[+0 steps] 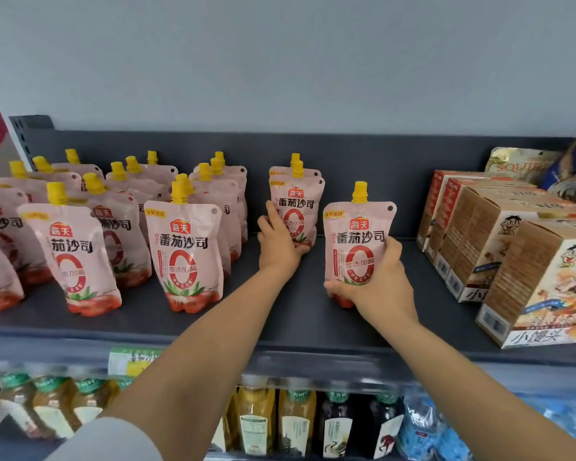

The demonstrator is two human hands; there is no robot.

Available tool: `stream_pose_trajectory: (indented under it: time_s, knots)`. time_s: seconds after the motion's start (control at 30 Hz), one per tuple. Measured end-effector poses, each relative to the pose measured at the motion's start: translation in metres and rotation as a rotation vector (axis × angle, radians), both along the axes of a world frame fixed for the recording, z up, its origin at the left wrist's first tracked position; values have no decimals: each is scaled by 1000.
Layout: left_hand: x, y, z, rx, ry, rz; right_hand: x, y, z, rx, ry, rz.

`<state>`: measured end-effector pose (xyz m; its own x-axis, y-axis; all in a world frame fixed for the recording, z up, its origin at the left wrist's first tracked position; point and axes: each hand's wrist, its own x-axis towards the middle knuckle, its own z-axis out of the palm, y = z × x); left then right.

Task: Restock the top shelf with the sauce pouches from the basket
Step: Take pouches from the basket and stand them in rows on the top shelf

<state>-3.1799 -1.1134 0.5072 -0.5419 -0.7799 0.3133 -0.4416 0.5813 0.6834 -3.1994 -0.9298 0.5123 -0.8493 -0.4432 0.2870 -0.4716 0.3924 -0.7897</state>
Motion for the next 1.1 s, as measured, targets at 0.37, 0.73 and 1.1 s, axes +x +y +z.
stream_pose_trajectory:
  time_s: [0.37, 0.73, 1.1]
  knots:
    - [51, 7, 0, 265, 106, -342, -8, -51, 10, -57, -23, 59]
    - [49, -14, -11, 0, 77, -327, -10, -128, 2, -61, 3, 66]
    - [33, -28, -16, 8, 141, -267, -15, -136, -2, 41, 29, 26]
